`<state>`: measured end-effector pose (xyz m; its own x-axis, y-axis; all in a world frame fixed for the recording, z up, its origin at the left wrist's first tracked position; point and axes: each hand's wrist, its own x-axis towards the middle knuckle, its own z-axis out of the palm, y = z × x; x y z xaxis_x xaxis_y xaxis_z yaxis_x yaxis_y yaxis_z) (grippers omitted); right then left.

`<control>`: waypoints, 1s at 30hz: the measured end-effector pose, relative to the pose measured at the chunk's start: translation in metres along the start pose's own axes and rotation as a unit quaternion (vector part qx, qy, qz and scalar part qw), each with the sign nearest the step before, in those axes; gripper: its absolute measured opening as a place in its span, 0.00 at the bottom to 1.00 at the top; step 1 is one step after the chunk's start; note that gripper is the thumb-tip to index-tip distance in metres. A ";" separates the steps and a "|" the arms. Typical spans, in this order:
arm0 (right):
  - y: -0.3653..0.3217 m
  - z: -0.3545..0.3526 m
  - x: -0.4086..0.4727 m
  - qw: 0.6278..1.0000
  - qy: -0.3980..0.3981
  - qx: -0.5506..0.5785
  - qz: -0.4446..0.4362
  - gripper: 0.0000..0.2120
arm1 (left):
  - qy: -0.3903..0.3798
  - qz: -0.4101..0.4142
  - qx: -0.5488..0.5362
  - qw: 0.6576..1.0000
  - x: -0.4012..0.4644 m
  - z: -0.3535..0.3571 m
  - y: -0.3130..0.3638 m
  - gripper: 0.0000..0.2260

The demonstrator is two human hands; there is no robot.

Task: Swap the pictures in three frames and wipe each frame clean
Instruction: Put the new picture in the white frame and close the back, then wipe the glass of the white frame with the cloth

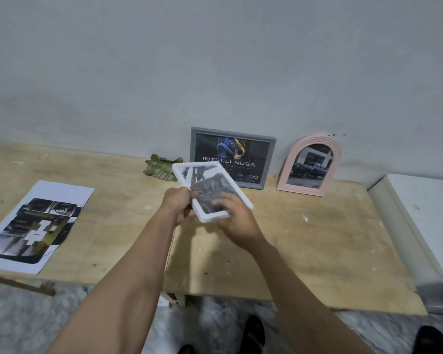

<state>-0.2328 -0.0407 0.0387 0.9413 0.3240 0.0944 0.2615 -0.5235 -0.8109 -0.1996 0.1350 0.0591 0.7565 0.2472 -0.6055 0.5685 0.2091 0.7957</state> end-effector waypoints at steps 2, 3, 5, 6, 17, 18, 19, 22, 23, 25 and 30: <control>0.006 -0.005 0.005 0.992 0.109 -0.010 0.060 0.16 | -0.024 0.004 0.011 1.000 0.001 -0.017 -0.005 0.03; 0.011 -0.007 0.009 0.982 0.151 -0.024 0.110 0.16 | -0.039 0.012 0.023 0.999 -0.001 -0.026 -0.009 0.04; 0.017 -0.010 0.017 0.957 0.148 0.035 0.249 0.19 | -0.069 0.035 0.036 0.996 -0.004 -0.042 -0.015 0.04; 0.017 -0.010 0.020 0.939 0.125 0.118 0.297 0.18 | -0.083 0.044 0.038 0.995 -0.006 -0.048 -0.019 0.05; 0.000 0.041 0.025 0.938 0.036 0.232 0.257 0.13 | -0.066 0.096 0.065 0.991 0.001 -0.117 -0.044 0.08; 0.000 0.046 0.027 0.939 0.027 0.235 0.249 0.12 | -0.056 0.102 0.072 0.991 0.003 -0.123 -0.045 0.08; -0.002 0.049 0.030 0.940 0.016 0.237 0.247 0.12 | -0.050 0.103 0.072 0.991 0.004 -0.128 -0.046 0.08; -0.001 0.063 0.044 0.939 -0.014 0.234 0.250 0.13 | -0.044 0.094 0.051 0.993 0.013 -0.144 -0.051 0.09; 0.000 0.066 0.049 0.939 -0.029 0.230 0.253 0.13 | -0.039 0.094 0.046 0.994 0.017 -0.148 -0.051 0.10; 0.001 0.074 0.071 0.935 -0.078 0.233 0.256 0.12 | -0.015 0.091 0.024 0.995 0.031 -0.157 -0.051 0.09; 0.007 0.102 0.161 0.951 -0.114 0.149 0.246 0.14 | 0.063 0.076 -0.021 0.995 0.063 -0.180 -0.045 0.06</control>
<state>-0.1006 0.0879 -0.0105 0.8545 0.2788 -0.4384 -0.3016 -0.4209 -0.8555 -0.2355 0.3110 -0.0180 0.7843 0.3954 -0.4781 0.4348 0.1994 0.8782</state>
